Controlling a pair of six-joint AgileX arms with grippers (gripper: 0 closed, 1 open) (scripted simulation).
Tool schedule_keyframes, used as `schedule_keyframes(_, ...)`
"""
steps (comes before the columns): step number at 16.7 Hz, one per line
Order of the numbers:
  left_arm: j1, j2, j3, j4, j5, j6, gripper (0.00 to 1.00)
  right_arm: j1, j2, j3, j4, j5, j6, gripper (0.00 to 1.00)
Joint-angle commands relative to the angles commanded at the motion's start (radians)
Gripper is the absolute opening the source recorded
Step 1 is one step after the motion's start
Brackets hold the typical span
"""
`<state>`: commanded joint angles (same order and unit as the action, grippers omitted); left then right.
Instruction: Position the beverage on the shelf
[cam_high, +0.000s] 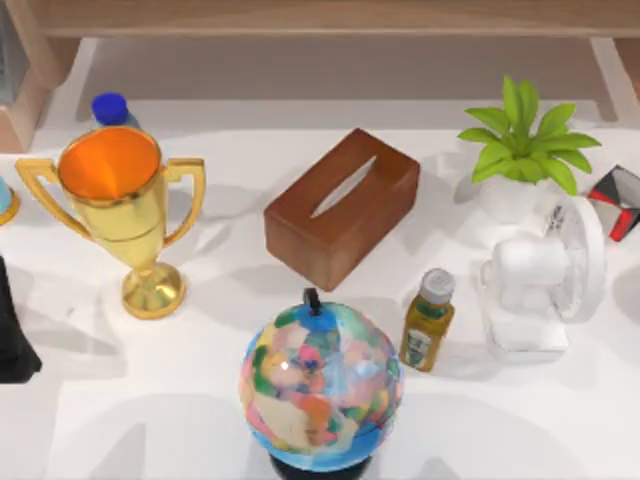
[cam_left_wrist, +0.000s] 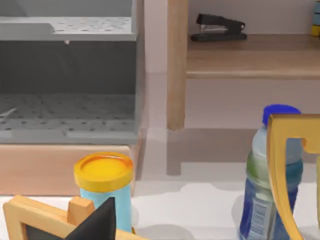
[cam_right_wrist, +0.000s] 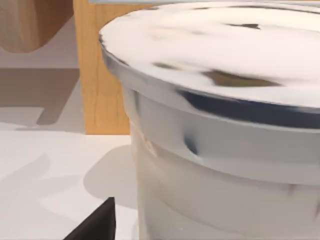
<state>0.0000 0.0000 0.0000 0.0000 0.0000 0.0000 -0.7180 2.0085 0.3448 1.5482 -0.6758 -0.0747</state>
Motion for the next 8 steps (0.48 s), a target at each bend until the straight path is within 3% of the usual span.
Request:
schedule_keyframes(3,0.000,0.000,0.000,0.000,0.000,0.000,1.00,0.071,0.039,0.077,-0.032,0.071,0.010,1.00)
schedule_keyframes(7,0.000,0.000,0.000,0.000,0.000,0.000,1.00,0.081,0.045,0.087,-0.037,0.081,0.011,1.00)
schedule_keyframes(8,0.000,0.000,0.000,0.000,0.000,0.000,1.00,0.081,0.045,0.087,-0.037,0.081,0.011,0.92)
